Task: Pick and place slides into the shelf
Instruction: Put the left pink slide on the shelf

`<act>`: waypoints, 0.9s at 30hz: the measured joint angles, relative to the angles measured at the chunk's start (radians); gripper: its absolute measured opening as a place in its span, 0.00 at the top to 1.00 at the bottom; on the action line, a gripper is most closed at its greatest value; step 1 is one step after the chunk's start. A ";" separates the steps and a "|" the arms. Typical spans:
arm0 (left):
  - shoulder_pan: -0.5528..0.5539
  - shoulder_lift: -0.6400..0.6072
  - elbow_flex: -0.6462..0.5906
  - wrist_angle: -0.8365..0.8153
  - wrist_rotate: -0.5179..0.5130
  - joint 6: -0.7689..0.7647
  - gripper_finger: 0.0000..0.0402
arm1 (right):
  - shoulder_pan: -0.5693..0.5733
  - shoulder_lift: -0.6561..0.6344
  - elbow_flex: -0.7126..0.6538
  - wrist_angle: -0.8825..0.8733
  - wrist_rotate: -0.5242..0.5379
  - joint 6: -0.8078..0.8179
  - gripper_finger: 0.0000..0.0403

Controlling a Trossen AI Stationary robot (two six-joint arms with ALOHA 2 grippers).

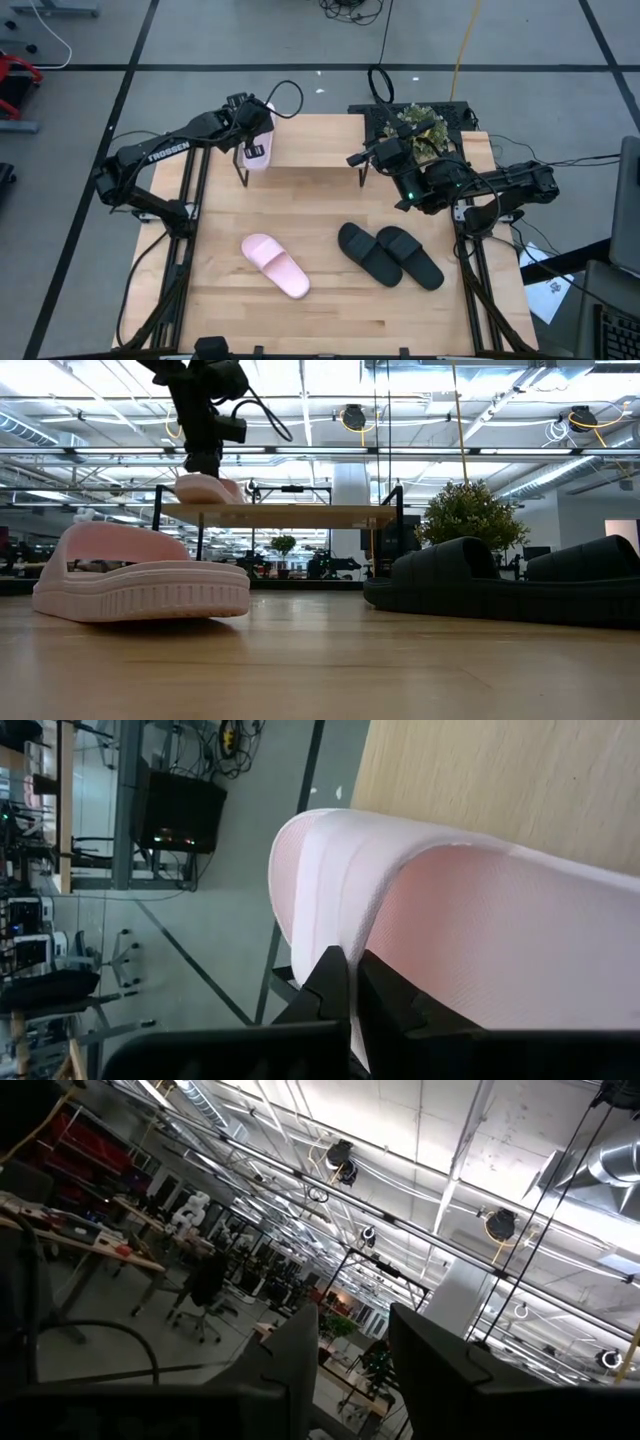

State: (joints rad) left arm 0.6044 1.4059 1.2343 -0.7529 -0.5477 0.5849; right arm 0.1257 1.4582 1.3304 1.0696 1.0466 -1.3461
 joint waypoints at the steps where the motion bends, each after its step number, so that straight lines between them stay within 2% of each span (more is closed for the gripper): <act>1: 0.000 0.000 0.000 -0.001 0.001 -0.003 1.00 | 0.000 0.000 0.000 -0.006 0.000 0.000 0.71; 15: 0.003 0.000 0.000 -0.029 0.008 -0.005 0.99 | 0.000 -0.001 0.000 -0.058 0.000 0.048 0.71; 27: 0.003 0.000 0.000 -0.042 0.024 -0.012 0.89 | 0.000 -0.001 0.000 -0.072 0.000 0.078 0.71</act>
State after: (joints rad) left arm 0.6075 1.4059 1.2343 -0.7952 -0.5236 0.5728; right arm 0.1257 1.4574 1.3308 0.9977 1.0466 -1.2682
